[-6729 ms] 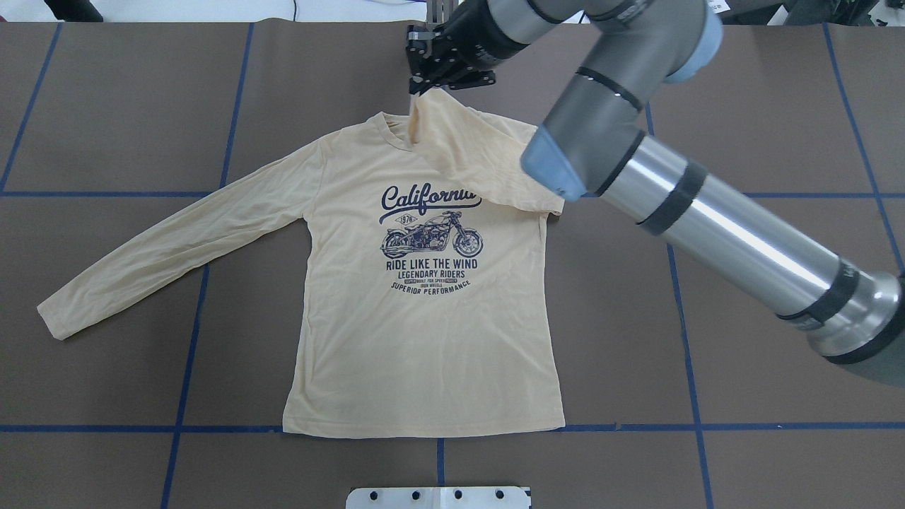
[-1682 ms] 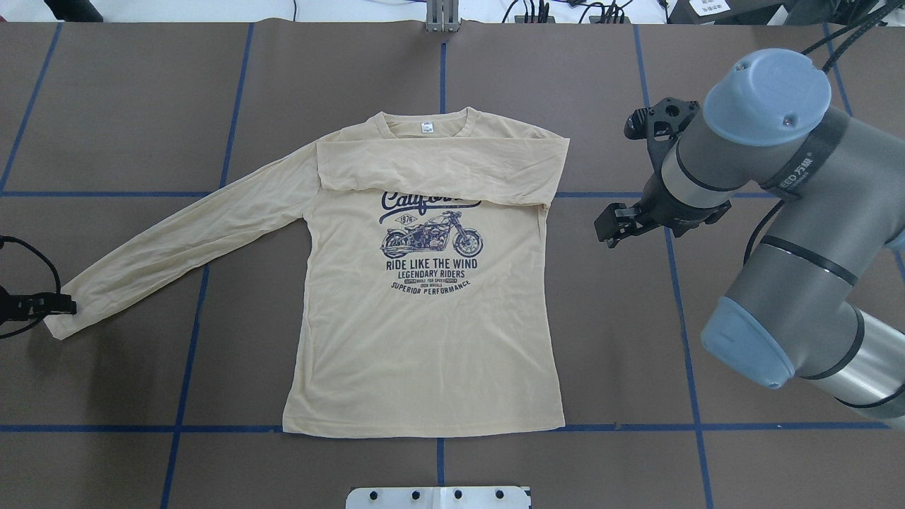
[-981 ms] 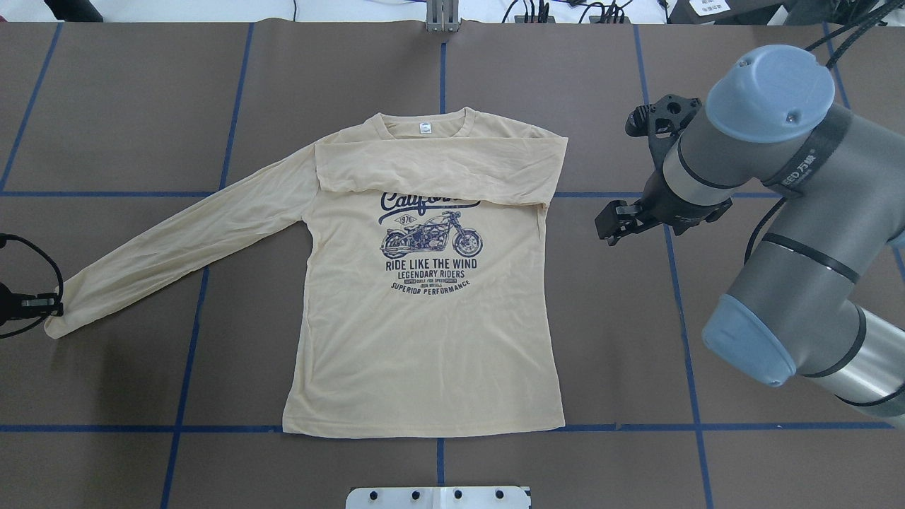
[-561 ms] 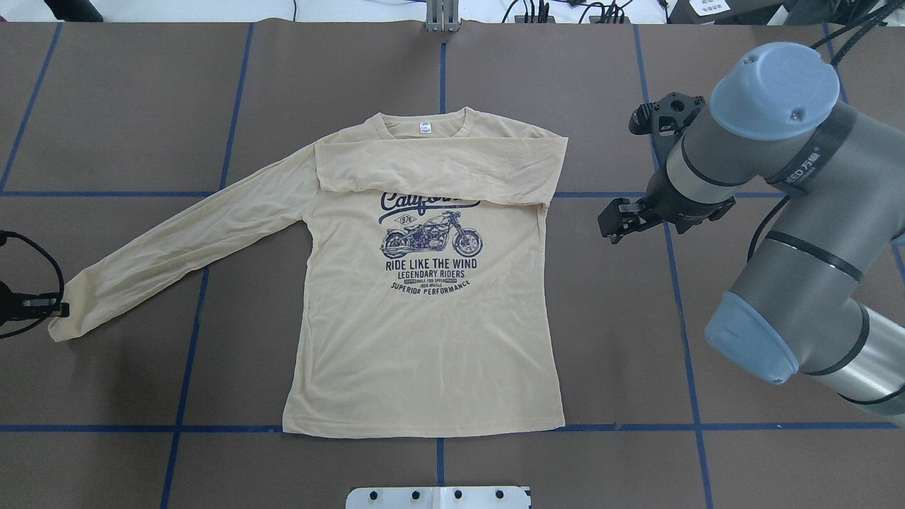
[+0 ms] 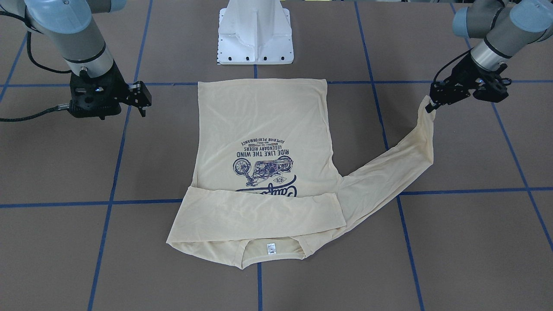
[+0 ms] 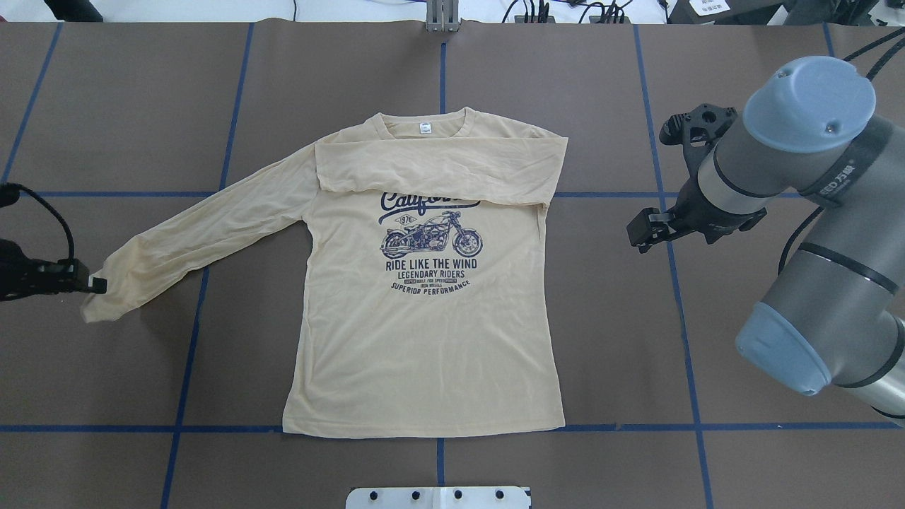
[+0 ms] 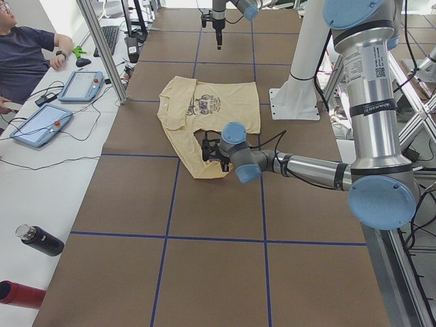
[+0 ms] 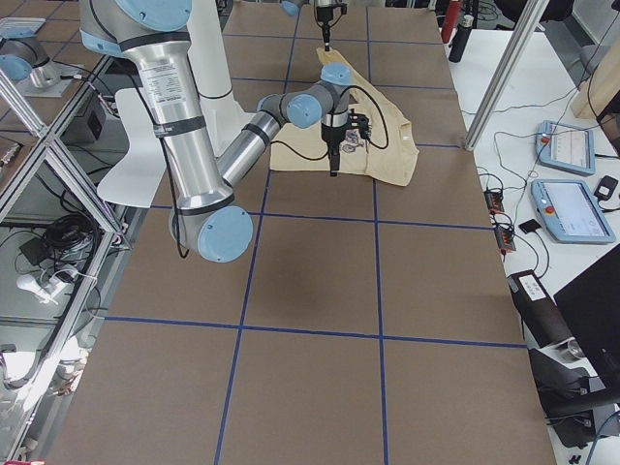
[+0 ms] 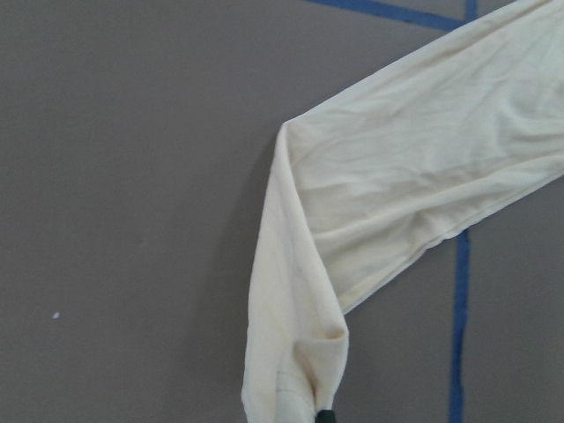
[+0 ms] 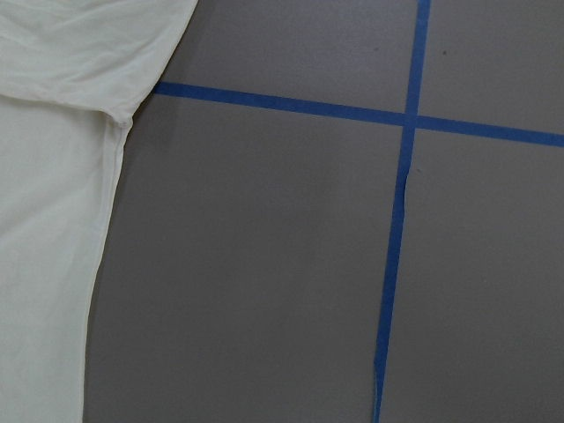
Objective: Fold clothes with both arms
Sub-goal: 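Carry the sleeve with the left gripper across the shirt toward the collar, then release the sleeve and move the left gripper toward the near hem while right gripper lowers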
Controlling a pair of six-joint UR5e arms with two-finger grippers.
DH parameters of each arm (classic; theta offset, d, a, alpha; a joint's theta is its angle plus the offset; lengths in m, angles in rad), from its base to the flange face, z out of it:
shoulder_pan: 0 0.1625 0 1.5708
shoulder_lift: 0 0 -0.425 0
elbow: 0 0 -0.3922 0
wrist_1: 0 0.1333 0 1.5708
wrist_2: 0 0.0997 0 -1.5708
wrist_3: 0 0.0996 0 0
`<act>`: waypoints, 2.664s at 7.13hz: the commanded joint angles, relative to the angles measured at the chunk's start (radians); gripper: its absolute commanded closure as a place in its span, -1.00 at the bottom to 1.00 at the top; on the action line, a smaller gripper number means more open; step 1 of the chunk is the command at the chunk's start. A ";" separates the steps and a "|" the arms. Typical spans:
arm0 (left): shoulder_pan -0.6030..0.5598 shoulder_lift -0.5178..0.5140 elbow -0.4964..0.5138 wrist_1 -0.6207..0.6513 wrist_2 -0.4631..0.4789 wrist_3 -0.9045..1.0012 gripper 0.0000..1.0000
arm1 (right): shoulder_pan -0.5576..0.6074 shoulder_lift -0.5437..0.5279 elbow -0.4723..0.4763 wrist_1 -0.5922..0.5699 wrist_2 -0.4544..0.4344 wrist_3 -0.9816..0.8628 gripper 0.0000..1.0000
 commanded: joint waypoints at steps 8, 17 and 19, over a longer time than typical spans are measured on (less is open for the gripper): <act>0.107 -1.018 0.487 0.159 -0.015 -0.680 1.00 | -0.002 -0.076 0.013 0.001 0.002 0.000 -1.00; 0.340 -1.123 0.820 -0.235 0.386 -0.653 -1.00 | -0.010 -0.032 -0.040 0.002 0.012 0.014 -1.00; 0.340 -1.118 0.810 -0.244 0.387 -0.648 -1.00 | -0.010 -0.030 -0.076 0.091 0.020 0.018 -1.00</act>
